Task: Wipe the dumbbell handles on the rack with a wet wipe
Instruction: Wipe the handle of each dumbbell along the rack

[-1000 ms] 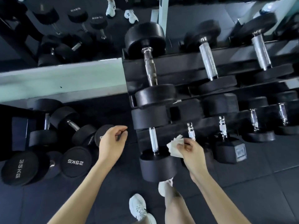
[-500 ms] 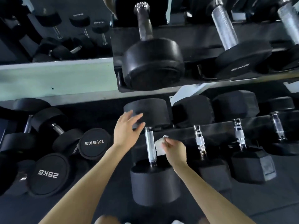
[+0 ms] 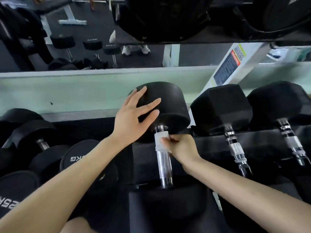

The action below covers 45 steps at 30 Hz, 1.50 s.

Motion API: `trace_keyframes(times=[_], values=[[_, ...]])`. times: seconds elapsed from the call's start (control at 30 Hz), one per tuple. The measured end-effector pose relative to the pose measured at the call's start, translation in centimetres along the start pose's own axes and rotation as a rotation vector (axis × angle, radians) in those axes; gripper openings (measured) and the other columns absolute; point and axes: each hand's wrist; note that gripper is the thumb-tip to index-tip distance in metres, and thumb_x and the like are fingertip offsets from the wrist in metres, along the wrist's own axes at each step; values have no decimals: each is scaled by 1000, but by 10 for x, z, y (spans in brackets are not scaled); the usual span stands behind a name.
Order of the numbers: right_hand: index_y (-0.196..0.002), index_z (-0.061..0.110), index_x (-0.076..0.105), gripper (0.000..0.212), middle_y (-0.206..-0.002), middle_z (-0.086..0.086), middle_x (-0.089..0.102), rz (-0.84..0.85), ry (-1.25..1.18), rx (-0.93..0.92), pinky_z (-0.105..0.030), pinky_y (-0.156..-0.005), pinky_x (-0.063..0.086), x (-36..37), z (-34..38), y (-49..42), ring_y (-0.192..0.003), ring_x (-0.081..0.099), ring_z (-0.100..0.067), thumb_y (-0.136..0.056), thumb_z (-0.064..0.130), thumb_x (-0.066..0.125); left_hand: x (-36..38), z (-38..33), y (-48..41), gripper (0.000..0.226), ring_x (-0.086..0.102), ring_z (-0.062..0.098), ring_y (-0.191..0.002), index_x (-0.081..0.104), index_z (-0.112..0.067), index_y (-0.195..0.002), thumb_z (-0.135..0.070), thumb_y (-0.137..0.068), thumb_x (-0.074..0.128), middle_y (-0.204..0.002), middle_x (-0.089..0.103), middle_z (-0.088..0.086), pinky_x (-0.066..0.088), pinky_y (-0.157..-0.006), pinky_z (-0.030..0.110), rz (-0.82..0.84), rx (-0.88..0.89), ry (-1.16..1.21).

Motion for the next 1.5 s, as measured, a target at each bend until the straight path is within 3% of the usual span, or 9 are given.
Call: trace_keyframes(times=[0.33, 0.57, 0.7, 0.87, 1.03, 1.13, 1.2, 1.3, 1.5], values=[[-69, 8, 66, 22, -82, -13, 72, -24, -16, 149, -38, -80, 58, 5, 11, -3, -82, 71, -27, -73, 25, 81, 3, -4, -23, 35, 25, 23, -142, 59, -43, -122, -53, -91, 47, -150, 37, 0, 25, -114, 37, 62, 6, -51], [-83, 0, 60, 34, -47, 0, 58, 224, 165, 301, -16, -37, 40, -16, 5, 22, -37, 52, -7, -68, 18, 85, 14, -10, -38, 39, 39, 21, -128, 67, -40, -111, -53, -87, 40, -136, 51, -1, 34, -106, 49, -38, 28, -22], [-77, 4, 55, 30, -67, -13, 64, 30, -140, 322, -21, -40, 48, -9, 28, -6, -41, 59, -14, -66, 4, 84, 16, -7, -38, 37, 39, 22, -129, 68, -40, -111, -52, -88, 41, -137, 51, -1, 35, -105, 51, -41, 42, -21], [-94, 6, 69, 33, -73, 0, 67, 186, -92, 392, -27, -71, 57, -11, 15, 4, -66, 64, -10, -72, 27, 81, 17, -5, -38, 34, 42, 21, -127, 69, -38, -110, -49, -89, 45, -136, 52, -2, 35, -106, 42, -76, 55, 5], [-76, 13, 54, 41, -48, 6, 46, 293, 164, 422, -37, -70, 55, -19, 13, 6, -44, 45, -11, -74, 49, 74, 19, -3, -40, 33, 43, 21, -125, 69, -37, -110, -48, -90, 45, -135, 53, -2, 34, -105, 33, -87, 70, 9], [-101, 13, 59, 49, -79, 2, 65, 358, 107, 467, -31, -76, 55, -24, 8, 9, -71, 60, -12, -75, 53, 69, 19, -2, -40, 33, 43, 22, -125, 69, -37, -110, -48, -89, 45, -135, 53, -2, 32, -106, 33, -93, 66, 22], [-115, 12, 57, 52, -100, 0, 67, 432, 101, 444, -25, -69, 52, -25, 3, 14, -89, 62, -12, -78, 45, 71, 19, -2, -39, 33, 43, 21, -125, 69, -37, -110, -48, -89, 45, -135, 53, -2, 31, -107, 35, -96, 65, 28], [-101, 11, 64, 28, -84, 0, 66, 474, 178, 379, -18, -60, 46, -26, -3, 17, -67, 60, -6, -81, 27, 74, 18, -3, -40, 34, 42, 20, -126, 69, -38, -110, -48, -89, 45, -135, 52, -2, 28, -108, 36, -90, 59, 22], [-91, -1, 65, 31, -83, -9, 70, 156, -22, 277, -34, -74, 57, -4, 12, -4, -74, 68, -20, -71, 16, 82, 19, -3, -40, 34, 42, 22, -127, 68, -40, -110, -50, -88, 44, -137, 52, -3, 30, -108, 40, -83, 41, 21]])
Point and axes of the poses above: each hand's wrist, its own y-axis away from the middle knuckle, its own x-axis out of the palm, z = x × y
